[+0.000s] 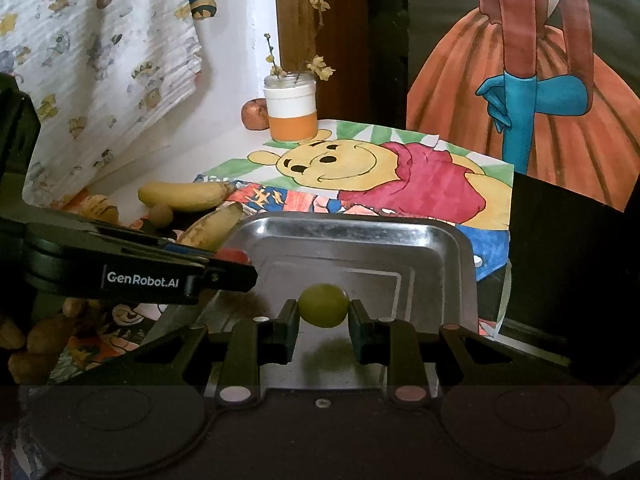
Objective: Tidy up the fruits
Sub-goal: 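Carry the green grape over the tray with the right tool while the left tool carries the tomato, then open the right tool to drop the grape into the tray while the left tool drops the tomato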
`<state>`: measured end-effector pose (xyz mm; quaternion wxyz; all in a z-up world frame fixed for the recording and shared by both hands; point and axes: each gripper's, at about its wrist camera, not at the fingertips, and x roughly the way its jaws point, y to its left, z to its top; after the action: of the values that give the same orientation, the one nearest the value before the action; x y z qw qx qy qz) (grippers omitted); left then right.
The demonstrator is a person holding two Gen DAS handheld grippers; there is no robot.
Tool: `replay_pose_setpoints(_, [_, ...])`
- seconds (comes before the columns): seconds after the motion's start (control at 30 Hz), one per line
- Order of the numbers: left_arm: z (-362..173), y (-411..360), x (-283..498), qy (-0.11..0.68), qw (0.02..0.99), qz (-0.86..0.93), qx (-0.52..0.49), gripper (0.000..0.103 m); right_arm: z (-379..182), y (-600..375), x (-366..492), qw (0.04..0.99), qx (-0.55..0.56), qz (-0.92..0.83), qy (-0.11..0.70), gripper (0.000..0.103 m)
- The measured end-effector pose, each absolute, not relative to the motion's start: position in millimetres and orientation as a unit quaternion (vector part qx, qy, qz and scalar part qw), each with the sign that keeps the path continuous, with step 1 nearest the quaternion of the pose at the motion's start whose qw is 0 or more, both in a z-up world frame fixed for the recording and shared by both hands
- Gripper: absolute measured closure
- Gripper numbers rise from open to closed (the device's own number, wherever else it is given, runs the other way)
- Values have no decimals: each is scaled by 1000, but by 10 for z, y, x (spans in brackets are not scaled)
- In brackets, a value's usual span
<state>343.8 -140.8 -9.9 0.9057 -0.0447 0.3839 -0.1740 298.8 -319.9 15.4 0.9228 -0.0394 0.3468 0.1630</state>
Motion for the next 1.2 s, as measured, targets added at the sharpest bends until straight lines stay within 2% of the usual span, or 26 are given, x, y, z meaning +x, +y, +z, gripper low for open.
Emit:
replay_pose_setpoints(0.7, [-111,-1385,3456,389,900,-184,-67,67,114,-3279,2963,925,-38,139,351,72])
replay_pose_setpoints(0.97, [-9,-1372,3405,379,904,-183,-72,56,175,-3305,2872,928,-29,131,346,58])
replay_pose_setpoints(1.1, [77,-1313,3348,370,909,-178,-76,46,247,-3289,2809,931,-26,126,341,49])
replay_pose_setpoints(1.2, [170,-1241,3269,363,912,-172,-80,43,332,-3252,2733,934,-24,125,333,41])
